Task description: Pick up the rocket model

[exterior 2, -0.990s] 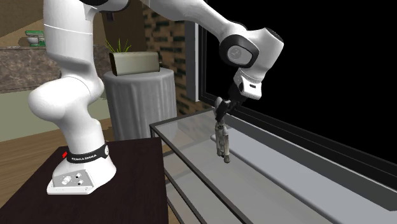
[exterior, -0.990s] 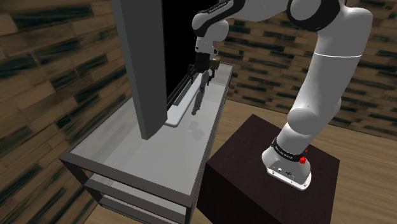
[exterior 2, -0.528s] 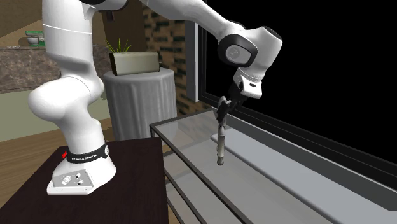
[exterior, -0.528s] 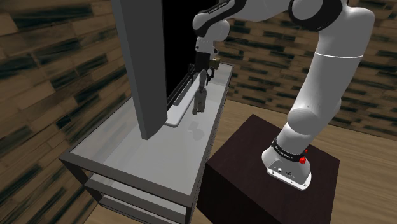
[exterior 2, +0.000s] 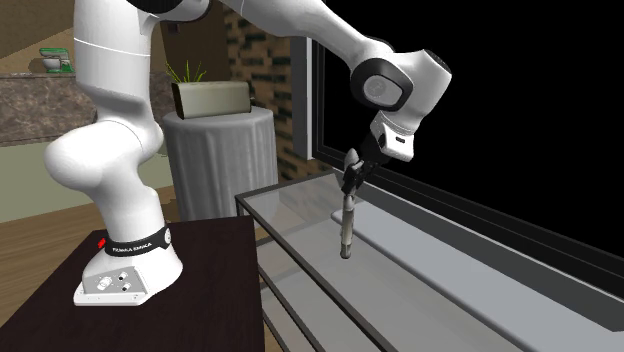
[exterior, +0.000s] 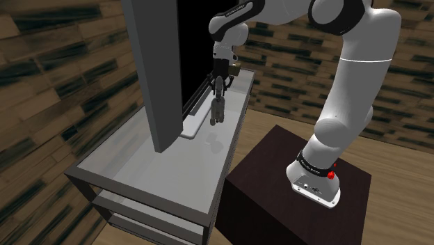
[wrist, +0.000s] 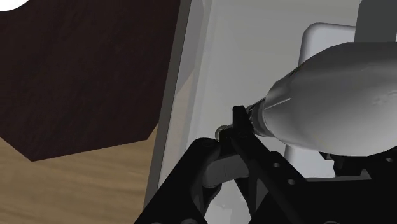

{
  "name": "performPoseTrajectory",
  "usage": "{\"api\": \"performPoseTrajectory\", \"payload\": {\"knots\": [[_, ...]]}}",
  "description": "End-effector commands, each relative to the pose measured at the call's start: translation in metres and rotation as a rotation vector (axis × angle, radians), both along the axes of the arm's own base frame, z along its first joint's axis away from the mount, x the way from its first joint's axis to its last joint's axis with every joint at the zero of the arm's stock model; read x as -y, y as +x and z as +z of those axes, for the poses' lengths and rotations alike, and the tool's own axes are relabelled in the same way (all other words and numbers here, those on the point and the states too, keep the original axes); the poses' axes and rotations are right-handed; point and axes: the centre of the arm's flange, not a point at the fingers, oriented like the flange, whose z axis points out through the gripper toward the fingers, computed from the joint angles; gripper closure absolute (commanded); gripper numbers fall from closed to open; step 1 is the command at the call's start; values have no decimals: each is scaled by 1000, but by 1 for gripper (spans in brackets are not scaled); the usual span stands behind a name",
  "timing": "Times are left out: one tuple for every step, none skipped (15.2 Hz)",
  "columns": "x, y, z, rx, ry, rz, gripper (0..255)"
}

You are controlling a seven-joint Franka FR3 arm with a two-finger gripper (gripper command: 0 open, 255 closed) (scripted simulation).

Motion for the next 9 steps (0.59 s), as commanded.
{"api": "performPoseTrajectory", "payload": {"knots": [[-2,15,8,21,-1,10,255],[-2,15,13,21,-1,10,255],[-2,15,18,21,-1,10,255],[-2,15,24,21,-1,10,255],[-2,15,29,21,-1,10,255],[-2,15,34,21,-1,10,255],[-2,15,40,21,-1,10,255],[-2,15,40,21,-1,10,255],[-2,15,40,21,-1,10,255]]}}
